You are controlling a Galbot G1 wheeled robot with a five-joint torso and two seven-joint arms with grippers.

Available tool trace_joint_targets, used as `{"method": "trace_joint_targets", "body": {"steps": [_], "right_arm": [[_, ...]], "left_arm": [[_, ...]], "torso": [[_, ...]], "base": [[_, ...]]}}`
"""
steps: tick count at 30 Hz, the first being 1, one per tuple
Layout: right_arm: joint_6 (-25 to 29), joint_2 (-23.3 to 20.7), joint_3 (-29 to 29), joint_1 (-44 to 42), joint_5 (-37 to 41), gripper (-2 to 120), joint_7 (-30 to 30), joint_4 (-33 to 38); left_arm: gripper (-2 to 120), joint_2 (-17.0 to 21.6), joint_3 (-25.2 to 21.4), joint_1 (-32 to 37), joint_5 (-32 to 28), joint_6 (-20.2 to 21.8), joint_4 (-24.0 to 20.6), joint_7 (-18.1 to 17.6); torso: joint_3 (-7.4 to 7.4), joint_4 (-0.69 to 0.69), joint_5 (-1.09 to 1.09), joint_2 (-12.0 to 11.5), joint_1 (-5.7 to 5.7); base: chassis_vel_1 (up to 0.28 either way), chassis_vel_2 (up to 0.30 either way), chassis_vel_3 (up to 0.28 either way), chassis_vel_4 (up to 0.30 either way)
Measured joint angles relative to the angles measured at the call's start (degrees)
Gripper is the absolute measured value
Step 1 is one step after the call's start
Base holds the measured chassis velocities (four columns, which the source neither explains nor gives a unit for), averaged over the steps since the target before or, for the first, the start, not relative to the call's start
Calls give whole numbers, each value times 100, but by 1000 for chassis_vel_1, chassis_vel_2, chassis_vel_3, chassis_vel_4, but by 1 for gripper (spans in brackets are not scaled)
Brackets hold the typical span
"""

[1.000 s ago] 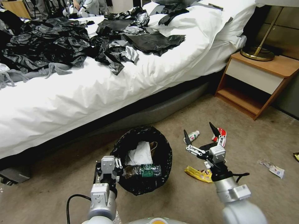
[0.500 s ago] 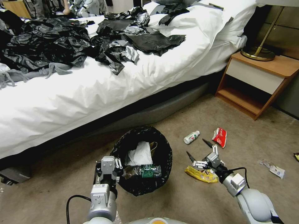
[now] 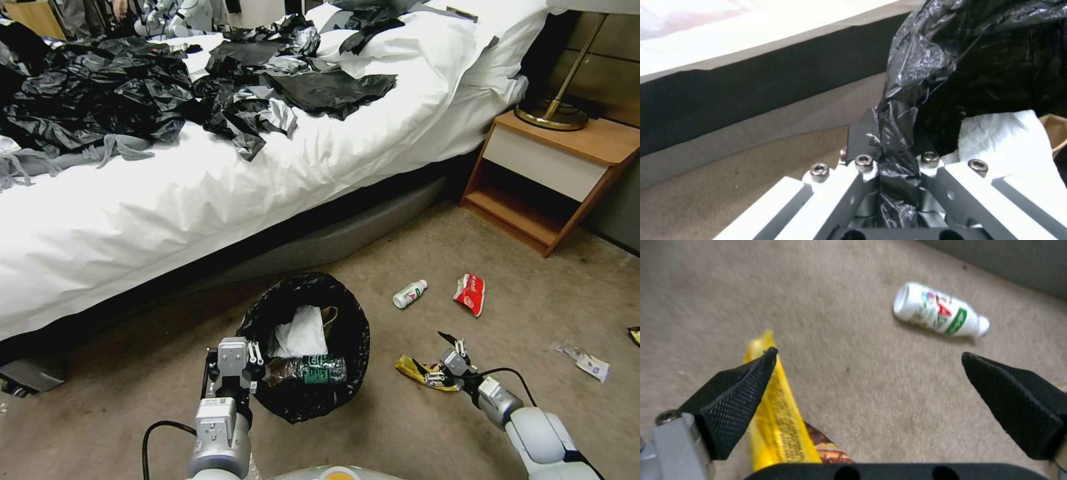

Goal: Pick up the trash bin, then pick up the garbage from the floor and place it into the trash bin.

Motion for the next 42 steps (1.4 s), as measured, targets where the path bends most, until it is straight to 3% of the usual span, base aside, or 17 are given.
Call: {"method": "trace_joint_targets", "body": {"steps": [16,26,37,42], "right_arm": [[186,70,-51,721,-117,100,4,-1339],[233,207,-118,658,-105,99,-4,-1440],[211,322,-149,420,26,65,58,-1302],[197,368,-150,255,37,43,133,-1242]], "left_arm": [[1,9,-3,76,56,-6,-59,-6],[1,5,-19,78,67,3,-64,-13],[1,5,-1,38,65,4,-49,-17],[1,9,12,23,60,4,-27,-20]], "torso": [[0,0,-1,0,0],[0,-1,-1,0,0],[0,-1,-1,0,0],[0,-1,-1,0,0]], "base": [[0,0,0,0],[0,0,0,0],[0,0,0,0],[0,0,0,0]]}}
